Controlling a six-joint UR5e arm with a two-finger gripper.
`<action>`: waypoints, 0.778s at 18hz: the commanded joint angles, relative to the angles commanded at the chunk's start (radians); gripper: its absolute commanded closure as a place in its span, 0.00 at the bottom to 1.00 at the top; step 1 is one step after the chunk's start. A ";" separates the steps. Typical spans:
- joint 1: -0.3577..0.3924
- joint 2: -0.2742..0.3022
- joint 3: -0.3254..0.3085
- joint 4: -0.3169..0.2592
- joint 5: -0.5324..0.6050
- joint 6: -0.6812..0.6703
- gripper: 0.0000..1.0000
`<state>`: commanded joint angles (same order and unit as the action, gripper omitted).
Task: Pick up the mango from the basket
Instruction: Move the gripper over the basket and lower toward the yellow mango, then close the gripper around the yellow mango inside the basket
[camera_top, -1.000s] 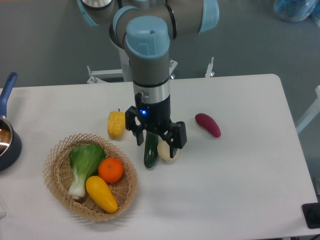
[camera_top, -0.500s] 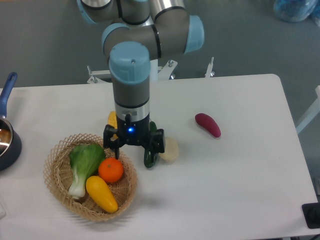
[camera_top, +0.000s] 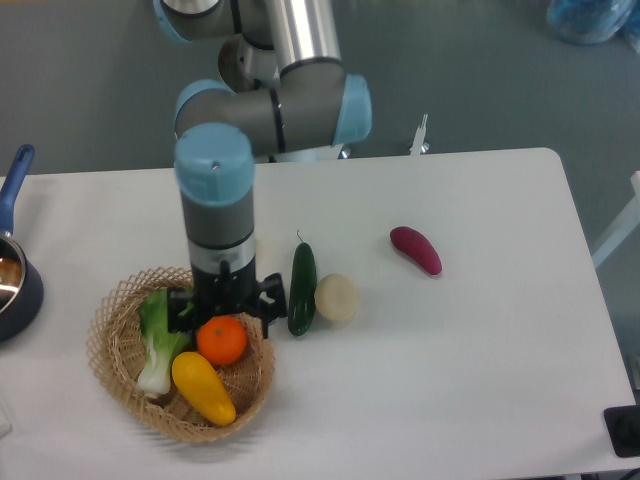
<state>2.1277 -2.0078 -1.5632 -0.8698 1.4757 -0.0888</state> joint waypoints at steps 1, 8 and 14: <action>-0.003 -0.012 0.002 0.000 -0.002 -0.003 0.00; -0.017 -0.097 0.037 0.000 0.011 -0.078 0.00; -0.028 -0.129 0.051 -0.006 0.087 -0.157 0.00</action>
<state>2.1000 -2.1368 -1.5125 -0.8759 1.5631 -0.2454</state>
